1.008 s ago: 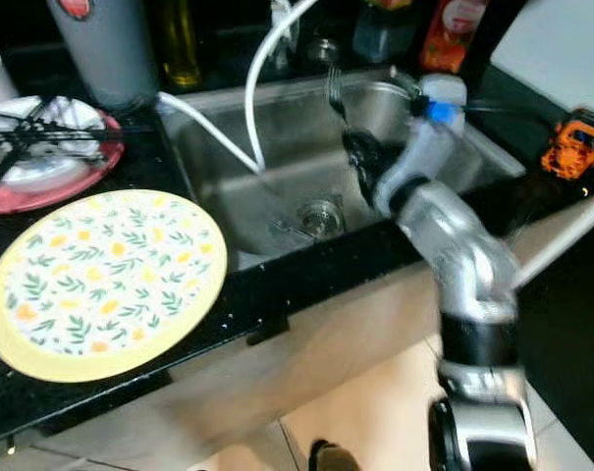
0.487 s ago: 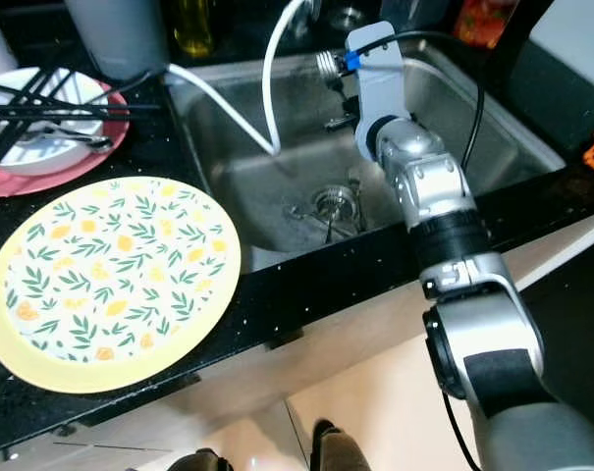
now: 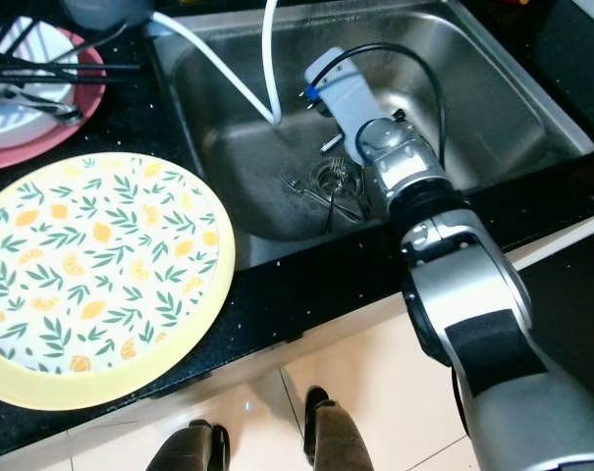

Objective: Kitchen organization

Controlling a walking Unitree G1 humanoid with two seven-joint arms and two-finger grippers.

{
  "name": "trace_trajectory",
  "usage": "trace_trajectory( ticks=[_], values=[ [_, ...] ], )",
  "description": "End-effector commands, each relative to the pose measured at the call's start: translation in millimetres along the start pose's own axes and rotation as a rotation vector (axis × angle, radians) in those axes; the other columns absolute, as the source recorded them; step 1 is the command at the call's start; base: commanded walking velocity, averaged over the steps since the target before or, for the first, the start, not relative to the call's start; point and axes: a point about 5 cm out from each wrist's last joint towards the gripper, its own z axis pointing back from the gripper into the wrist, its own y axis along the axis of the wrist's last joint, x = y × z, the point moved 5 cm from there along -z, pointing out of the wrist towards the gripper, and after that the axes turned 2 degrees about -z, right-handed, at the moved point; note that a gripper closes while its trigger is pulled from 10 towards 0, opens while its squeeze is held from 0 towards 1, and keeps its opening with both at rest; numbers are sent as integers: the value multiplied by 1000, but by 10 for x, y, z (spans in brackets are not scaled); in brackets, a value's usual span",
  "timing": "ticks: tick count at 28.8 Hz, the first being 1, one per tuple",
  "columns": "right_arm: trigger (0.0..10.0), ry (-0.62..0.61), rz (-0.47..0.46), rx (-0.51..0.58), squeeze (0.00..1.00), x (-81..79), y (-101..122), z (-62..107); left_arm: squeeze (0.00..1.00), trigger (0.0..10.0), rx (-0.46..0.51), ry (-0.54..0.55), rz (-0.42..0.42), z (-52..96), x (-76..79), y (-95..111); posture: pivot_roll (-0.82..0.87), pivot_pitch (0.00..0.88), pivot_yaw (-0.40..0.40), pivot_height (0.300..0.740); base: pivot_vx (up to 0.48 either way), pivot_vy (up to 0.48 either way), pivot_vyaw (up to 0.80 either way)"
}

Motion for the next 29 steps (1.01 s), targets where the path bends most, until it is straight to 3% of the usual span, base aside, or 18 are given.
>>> trace_trajectory(
  ticks=[1,4,5,6,9,11,12,13,14,15,16,18,19,22,23,25,28,29],
  values=[
    [10000,31,51,-13,0,-37,-12,-8,0,10000,-40,-40,1,-4,165,-172,71,350,-120,740,0,0,0],
    [10000,72,79,-21,0,-135,14,-26,0,10000,-37,-43,1,-6,178,-156,75,353,-120,740,0,0,0],
    [10000,81,78,-26,596,-164,11,-32,0,10000,-32,-43,2,-7,177,-133,78,350,-121,740,0,0,0],
    [10000,73,70,-22,1000,-165,24,-35,0,10000,-27,-42,4,-8,173,-110,78,350,-121,740,0,0,0],
    [10000,36,8,21,1000,-113,113,-33,0,10000,-16,-40,8,-9,162,-61,85,343,-121,740,0,0,0],
    [10000,8,-126,108,1000,-11,294,-6,0,10000,-8,-37,9,-10,145,-10,85,328,-118,740,0,0,0],
    [10000,8,-126,108,1000,-11,294,-6,0,10000,-8,-37,9,-10,145,-10,85,328,-118,740,0,0,0],
    [10000,21,-201,164,1000,38,430,24,0,10000,-4,-37,5,-10,136,19,86,312,-113,740,0,0,0],
    [10000,48,-263,210,686,71,544,56,0,10000,-1,-36,3,-10,125,51,93,302,-110,740,0,0,0],
    [10000,48,-263,210,686,71,544,56,0,10000,-1,-36,3,-10,125,51,93,302,-110,740,0,0,0],
    [10000,85,-299,251,0,90,645,90,0,10000,3,-35,2,-9,111,79,93,300,-109,740,0,0,0],
    [10000,212,-412,364,0,148,868,210,0,10000,14,-33,4,-6,71,155,96,273,-102,740,0,0,0],
    [10000,212,-412,364,0,148,868,210,0,10000,14,-33,4,-6,71,155,96,273,-102,740,0,0,0],
    [10000,487,-528,611,0,234,1086,558,0,10000,25,-39,0,2,22,254,87,243,-92,740,0,0,0],
    [10000,562,-532,722,0,238,1082,731,0,10000,20,-44,-14,5,11,262,90,229,-86,740,0,0,0],
    [10000,562,-532,722,0,238,1082,731,0,10000,20,-44,-14,5,11,262,90,229,-86,740,0,0,0],
    [10000,762,-627,1002,0,152,906,1317,0,10000,-2,-49,-62,19,-81,259,116,183,-74,740,0,0,0],
    [10000,762,-627,1002,0,152,906,1317,0,10000,-2,-49,-62,19,-81,259,116,183,-74,740,0,0,0]
  ],
)
